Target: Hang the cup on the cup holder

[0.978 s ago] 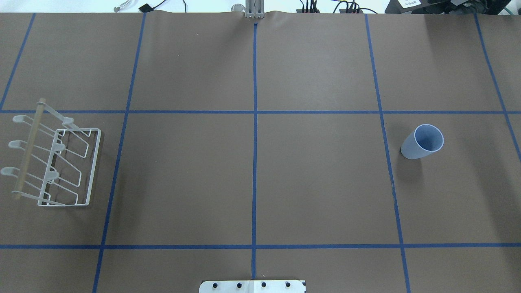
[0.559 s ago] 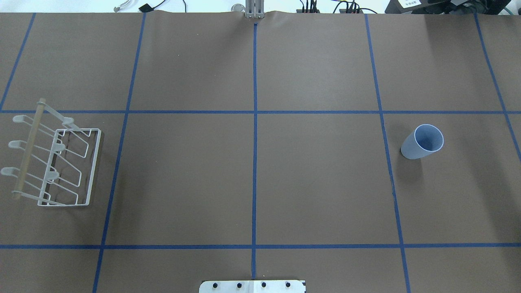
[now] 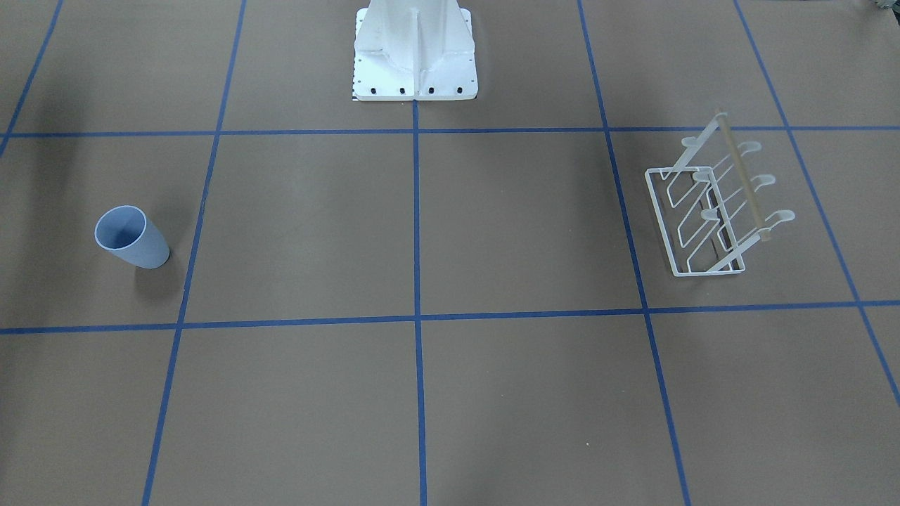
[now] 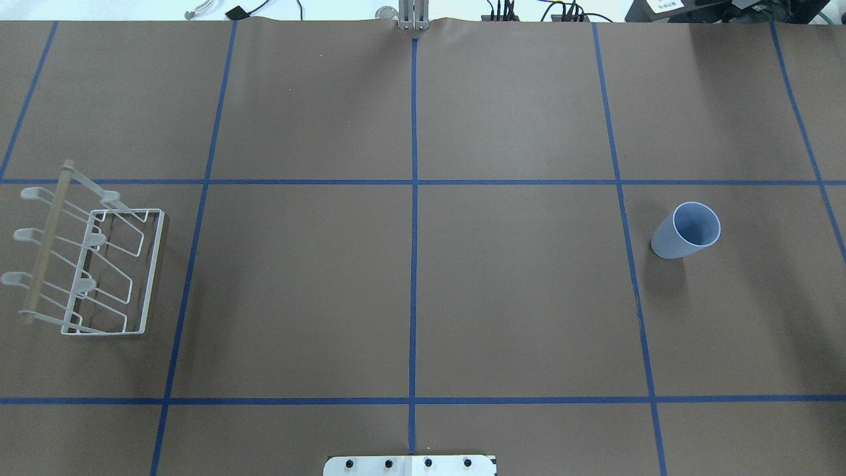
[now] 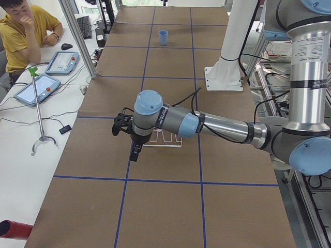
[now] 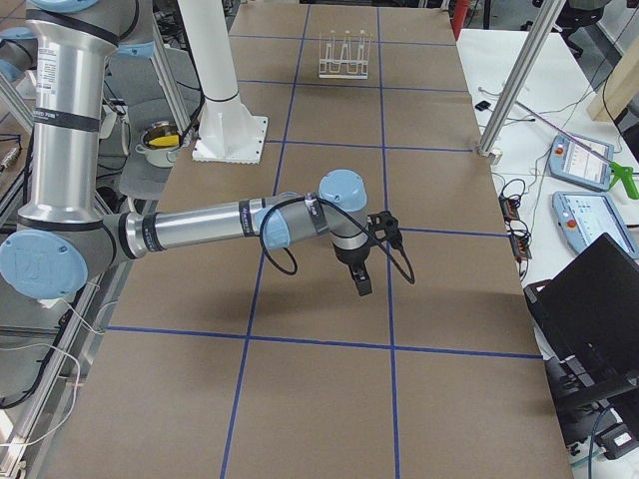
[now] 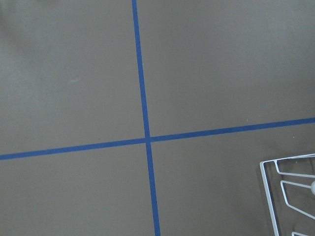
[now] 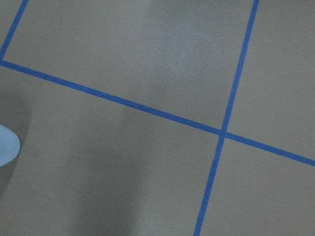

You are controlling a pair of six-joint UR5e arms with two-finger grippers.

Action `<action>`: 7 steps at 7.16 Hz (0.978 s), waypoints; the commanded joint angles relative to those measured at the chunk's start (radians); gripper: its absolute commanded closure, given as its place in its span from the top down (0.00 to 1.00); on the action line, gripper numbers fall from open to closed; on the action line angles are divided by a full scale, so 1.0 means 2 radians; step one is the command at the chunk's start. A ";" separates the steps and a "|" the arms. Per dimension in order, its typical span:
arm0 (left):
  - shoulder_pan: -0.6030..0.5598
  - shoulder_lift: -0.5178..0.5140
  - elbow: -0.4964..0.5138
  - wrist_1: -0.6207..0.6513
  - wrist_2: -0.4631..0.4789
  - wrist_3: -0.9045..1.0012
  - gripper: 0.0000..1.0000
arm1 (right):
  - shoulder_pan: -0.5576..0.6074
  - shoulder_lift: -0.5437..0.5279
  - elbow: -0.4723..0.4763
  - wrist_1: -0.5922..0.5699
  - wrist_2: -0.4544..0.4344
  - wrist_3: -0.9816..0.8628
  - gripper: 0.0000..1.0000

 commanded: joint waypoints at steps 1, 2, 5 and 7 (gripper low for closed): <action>0.000 0.000 0.004 -0.001 0.000 0.000 0.99 | -0.043 0.019 0.009 0.014 0.026 0.043 1.00; 0.000 0.001 0.005 -0.001 0.000 0.000 0.99 | -0.077 0.044 0.009 0.029 0.023 0.098 1.00; 0.000 0.002 0.010 -0.002 0.000 0.000 0.99 | -0.181 0.082 0.004 0.029 -0.051 0.212 0.96; 0.000 0.002 0.010 -0.002 0.000 0.000 0.99 | -0.198 0.078 -0.017 0.045 -0.060 0.207 0.93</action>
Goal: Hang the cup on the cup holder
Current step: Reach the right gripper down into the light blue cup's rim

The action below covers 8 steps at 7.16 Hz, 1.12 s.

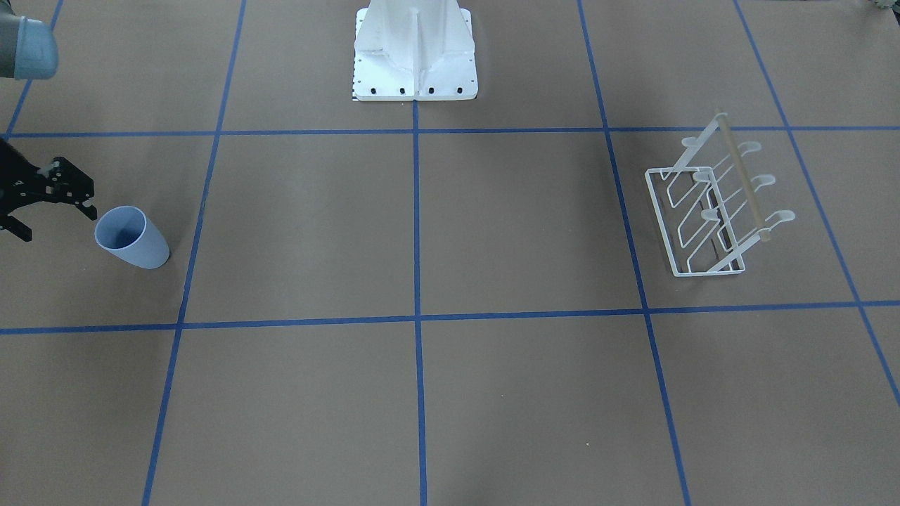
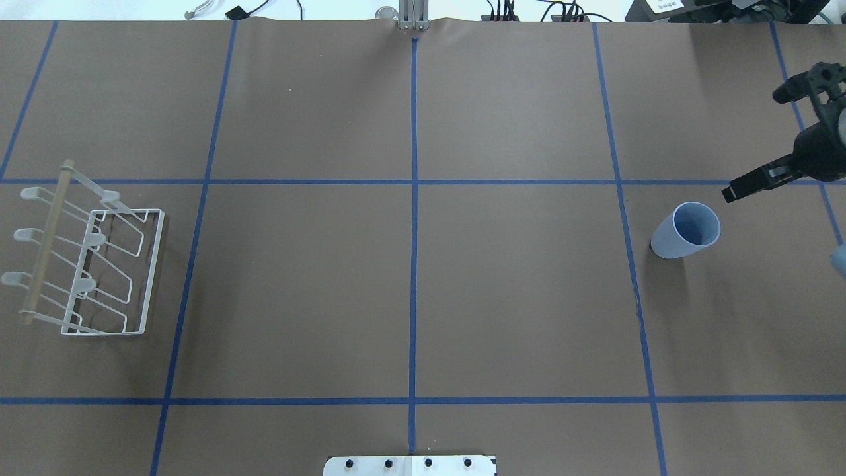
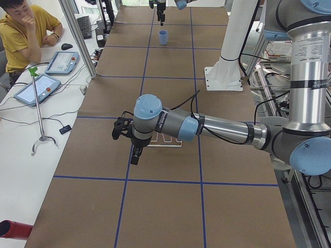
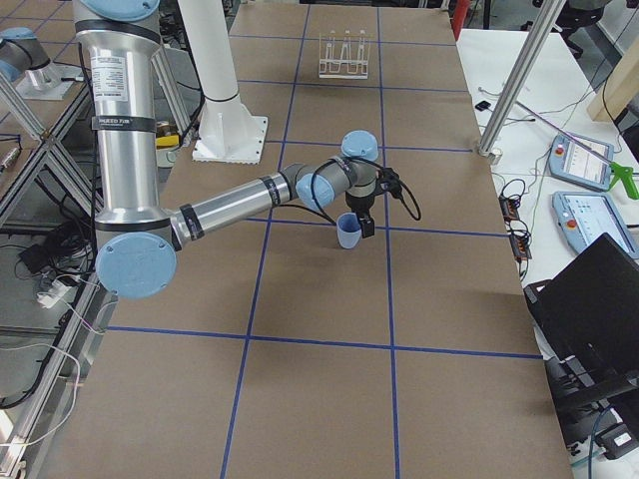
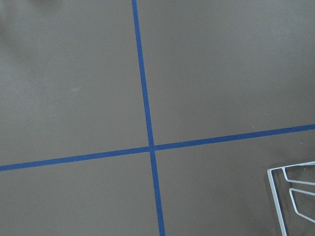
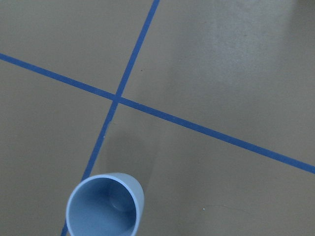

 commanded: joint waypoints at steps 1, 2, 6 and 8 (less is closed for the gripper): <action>0.000 0.000 0.000 -0.001 0.000 0.000 0.99 | -0.025 0.000 -0.033 0.034 -0.009 0.003 0.92; 0.000 0.001 0.001 -0.002 0.000 0.000 0.99 | -0.039 0.003 -0.048 0.047 -0.010 0.003 0.85; 0.000 0.002 0.002 -0.003 0.000 0.000 0.99 | -0.040 -0.001 -0.036 0.047 -0.002 0.002 0.00; 0.000 0.002 0.001 -0.005 0.000 -0.001 0.99 | -0.028 -0.001 -0.016 0.044 0.007 0.004 0.00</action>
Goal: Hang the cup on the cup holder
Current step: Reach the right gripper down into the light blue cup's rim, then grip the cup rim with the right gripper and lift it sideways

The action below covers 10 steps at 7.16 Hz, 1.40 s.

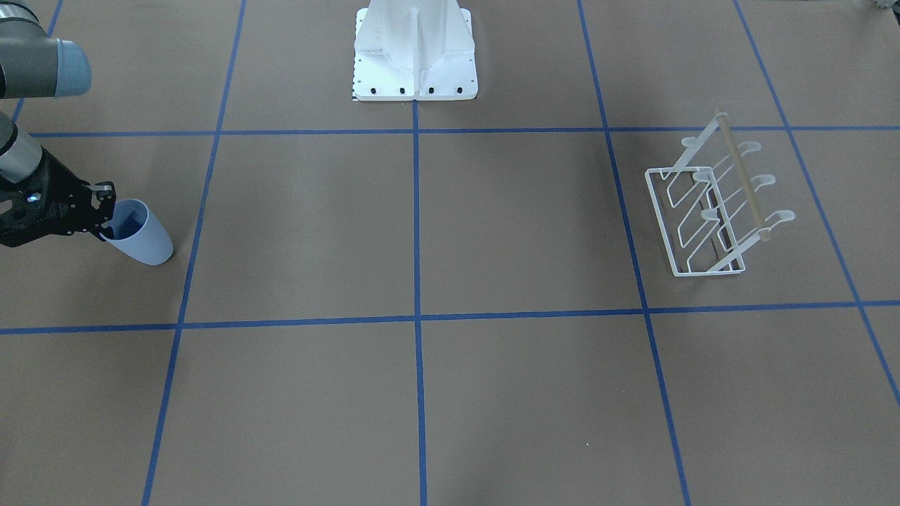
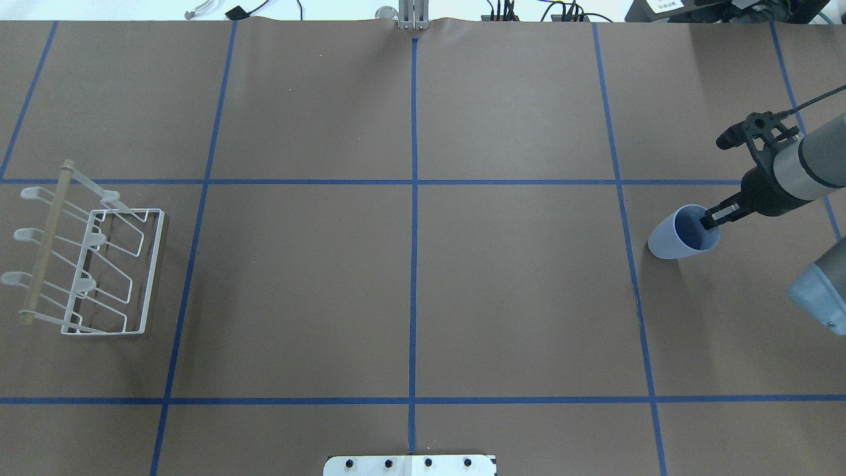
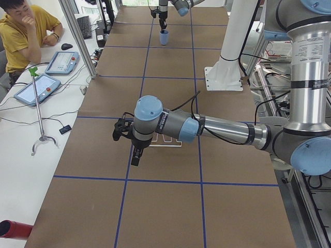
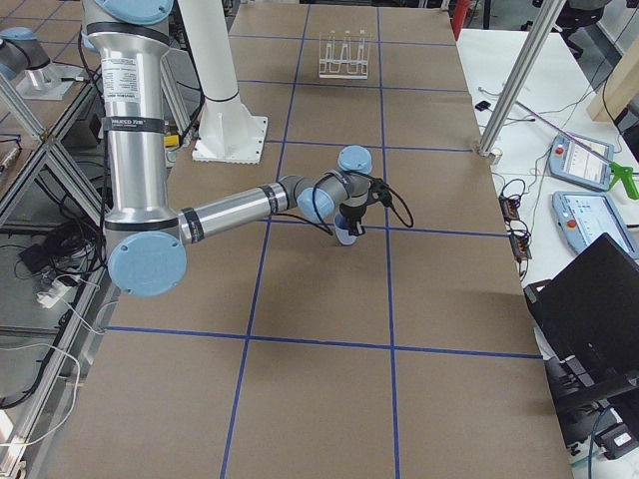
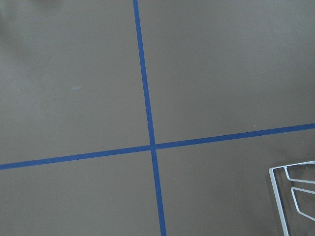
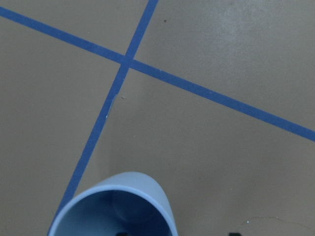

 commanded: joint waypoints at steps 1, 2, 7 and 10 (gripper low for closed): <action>0.000 -0.002 -0.004 -0.020 0.001 0.002 0.99 | 0.021 0.002 0.021 0.000 0.008 0.006 0.00; 0.000 -0.008 0.000 -0.076 0.001 -0.001 0.99 | 0.031 0.008 0.024 0.001 0.007 0.013 0.00; 0.082 -0.054 -0.004 -0.240 -0.026 -0.101 0.99 | 0.032 0.043 0.010 0.294 0.006 0.328 0.00; 0.176 -0.121 -0.004 -0.333 -0.028 -0.329 0.99 | 0.011 0.041 0.007 0.487 -0.001 0.475 0.00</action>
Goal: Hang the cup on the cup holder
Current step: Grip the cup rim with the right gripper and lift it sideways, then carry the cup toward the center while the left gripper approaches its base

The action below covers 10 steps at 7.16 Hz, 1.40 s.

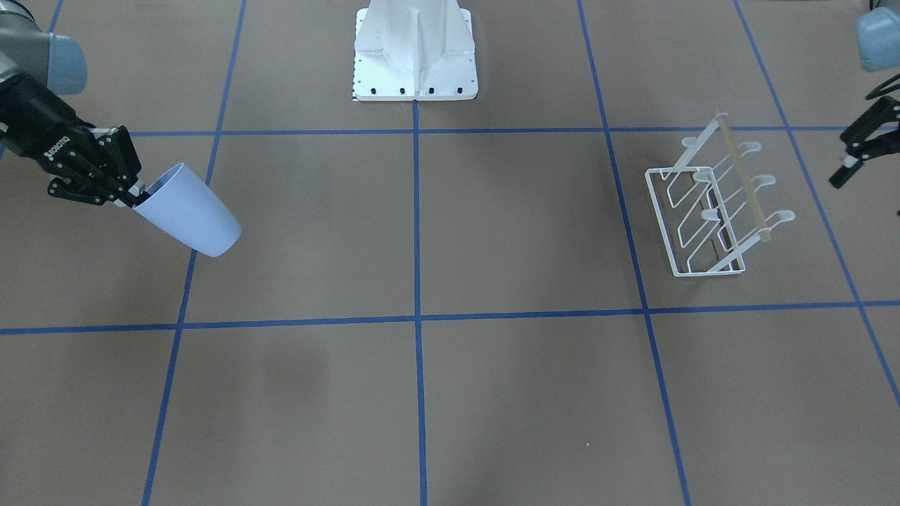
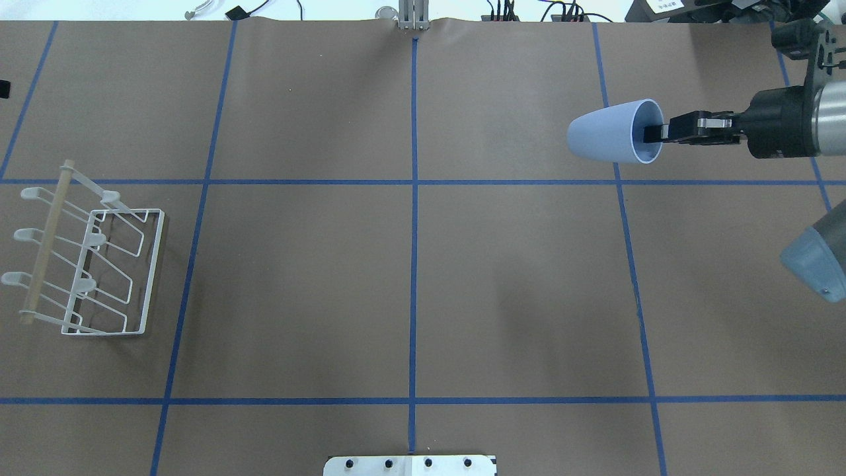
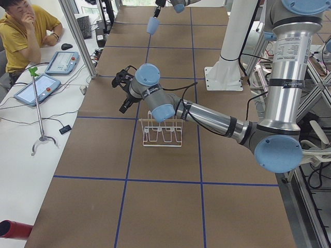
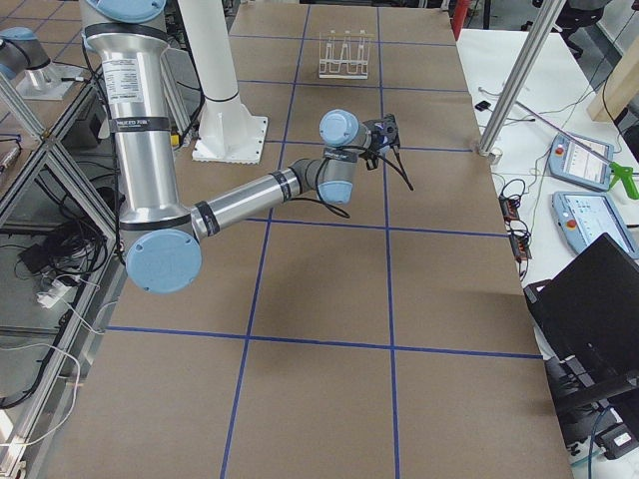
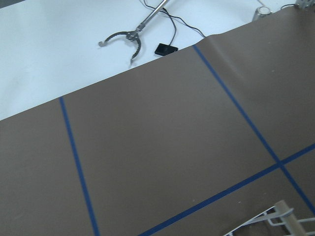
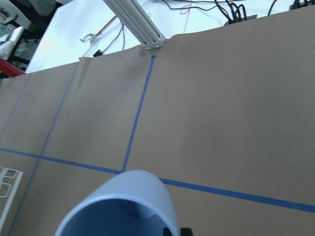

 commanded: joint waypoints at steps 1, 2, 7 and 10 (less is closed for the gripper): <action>0.075 -0.069 -0.005 -0.049 -0.001 -0.189 0.99 | -0.017 -0.002 -0.002 0.132 -0.009 0.083 0.00; 0.106 -0.098 -0.006 -0.095 -0.001 -0.297 0.99 | -0.030 -0.003 -0.002 0.172 -0.019 0.101 0.00; 0.235 -0.193 -0.012 -0.276 0.034 -0.694 0.99 | -0.224 0.003 -0.002 0.362 -0.239 0.138 0.00; 0.311 -0.195 -0.034 -0.292 0.092 -0.748 0.99 | -0.309 0.046 -0.002 0.366 -0.306 0.063 0.00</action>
